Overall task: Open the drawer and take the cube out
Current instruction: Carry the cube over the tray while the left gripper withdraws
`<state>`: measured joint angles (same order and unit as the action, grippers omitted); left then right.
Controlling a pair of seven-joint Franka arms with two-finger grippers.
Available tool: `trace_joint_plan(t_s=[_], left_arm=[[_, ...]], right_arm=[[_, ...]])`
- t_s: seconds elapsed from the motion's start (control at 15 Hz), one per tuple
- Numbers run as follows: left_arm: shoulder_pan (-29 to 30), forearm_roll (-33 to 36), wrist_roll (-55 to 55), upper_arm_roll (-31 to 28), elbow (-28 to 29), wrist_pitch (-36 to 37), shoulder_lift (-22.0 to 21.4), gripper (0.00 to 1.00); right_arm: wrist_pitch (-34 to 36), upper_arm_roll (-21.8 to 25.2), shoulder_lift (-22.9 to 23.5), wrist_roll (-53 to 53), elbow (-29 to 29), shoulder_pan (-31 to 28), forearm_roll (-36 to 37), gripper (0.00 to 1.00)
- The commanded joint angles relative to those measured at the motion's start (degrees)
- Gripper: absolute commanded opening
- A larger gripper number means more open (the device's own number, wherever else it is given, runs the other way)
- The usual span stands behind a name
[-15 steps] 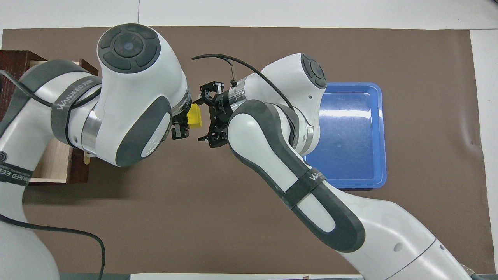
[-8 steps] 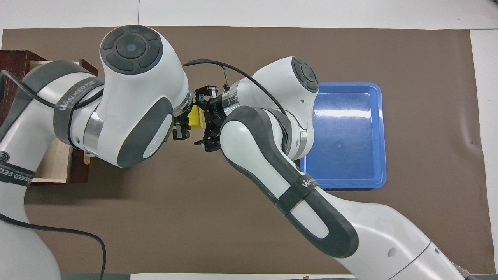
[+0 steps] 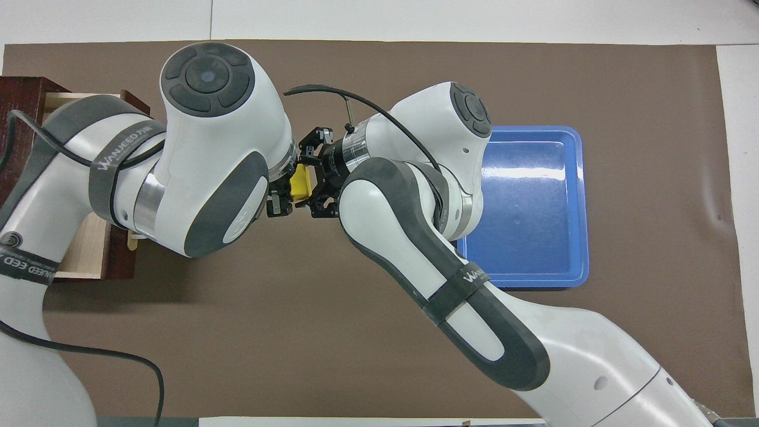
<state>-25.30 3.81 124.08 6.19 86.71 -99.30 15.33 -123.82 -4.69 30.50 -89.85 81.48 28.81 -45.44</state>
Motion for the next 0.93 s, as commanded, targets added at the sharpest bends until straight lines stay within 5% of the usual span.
trace_joint_plan(t_s=[0.0,0.47,0.53,0.66,0.86], left_arm=[[-0.6,0.2,0.2,-1.0,0.2,-2.0,-0.3,0.0],[-0.5,0.1,0.1,-0.9,-0.1,-2.4,-0.3,0.0],[-0.5,0.1,0.0,-0.9,-0.1,-2.3,-0.3,0.17],[-0.4,0.1,-0.1,-0.9,-0.1,-2.3,-0.3,1.0],[-0.1,-1.1,-0.2,-0.9,-0.3,-2.3,-0.4,1.0]], right_arm=[[1.7,-0.8,0.1,-0.7,-0.6,0.0,3.2,0.0],[1.8,-0.9,-0.7,-0.5,-0.6,-0.8,3.0,0.0],[1.9,-0.8,-0.9,-0.5,-0.6,-0.9,3.0,0.0],[1.9,-0.8,-0.9,-0.5,-0.6,-0.9,3.0,0.0],[1.9,-0.8,-0.9,-0.5,-0.6,-1.0,2.8,0.0]])
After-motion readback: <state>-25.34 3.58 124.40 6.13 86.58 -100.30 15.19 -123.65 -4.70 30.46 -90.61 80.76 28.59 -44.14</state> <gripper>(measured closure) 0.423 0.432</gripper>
